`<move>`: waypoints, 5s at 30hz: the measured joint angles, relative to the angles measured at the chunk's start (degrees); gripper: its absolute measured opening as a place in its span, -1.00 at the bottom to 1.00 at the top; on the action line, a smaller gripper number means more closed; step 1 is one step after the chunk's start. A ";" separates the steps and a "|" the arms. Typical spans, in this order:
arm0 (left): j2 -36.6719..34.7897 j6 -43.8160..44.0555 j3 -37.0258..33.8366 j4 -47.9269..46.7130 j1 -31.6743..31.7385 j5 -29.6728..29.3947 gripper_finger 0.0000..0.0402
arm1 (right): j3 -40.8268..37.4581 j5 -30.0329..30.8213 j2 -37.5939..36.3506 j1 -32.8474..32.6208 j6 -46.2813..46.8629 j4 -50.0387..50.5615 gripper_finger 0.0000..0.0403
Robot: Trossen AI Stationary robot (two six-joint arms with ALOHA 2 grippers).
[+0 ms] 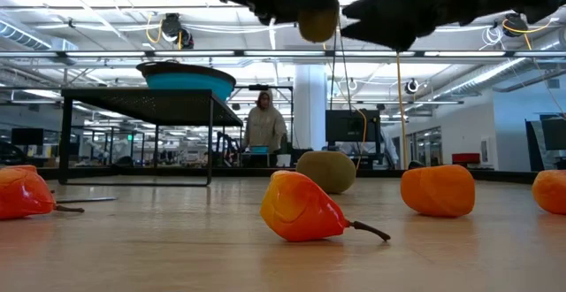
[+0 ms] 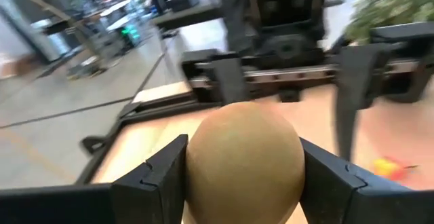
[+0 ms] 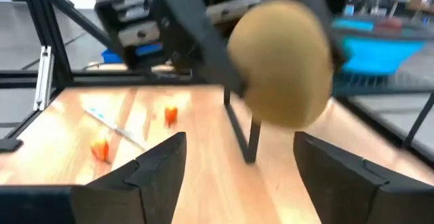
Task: Pick & Place Fruit
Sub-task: Put the right kiwi into the blue strainer bowl on the shelf
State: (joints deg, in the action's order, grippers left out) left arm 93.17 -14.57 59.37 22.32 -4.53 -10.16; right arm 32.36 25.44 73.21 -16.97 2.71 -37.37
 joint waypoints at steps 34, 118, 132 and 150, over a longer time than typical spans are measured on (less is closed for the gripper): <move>-15.52 -9.03 -0.02 -12.27 16.29 -35.53 0.09 | 0.02 0.01 -0.02 0.00 -1.91 12.90 -0.94; -9.47 18.22 23.87 -76.62 45.28 12.78 0.09 | 0.00 -8.14 -4.79 0.84 -9.45 19.02 -1.00; -9.47 18.41 23.87 -76.54 45.28 13.15 0.09 | -14.30 -31.34 -25.57 6.90 -7.53 14.58 -1.00; -9.47 19.13 23.85 -76.56 45.28 13.10 0.09 | -24.39 -27.87 -53.87 7.30 -3.35 23.67 -1.00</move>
State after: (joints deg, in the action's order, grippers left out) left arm 83.70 4.55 83.22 -54.24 40.75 2.94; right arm 7.97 -2.43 19.34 -9.67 -0.64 -13.69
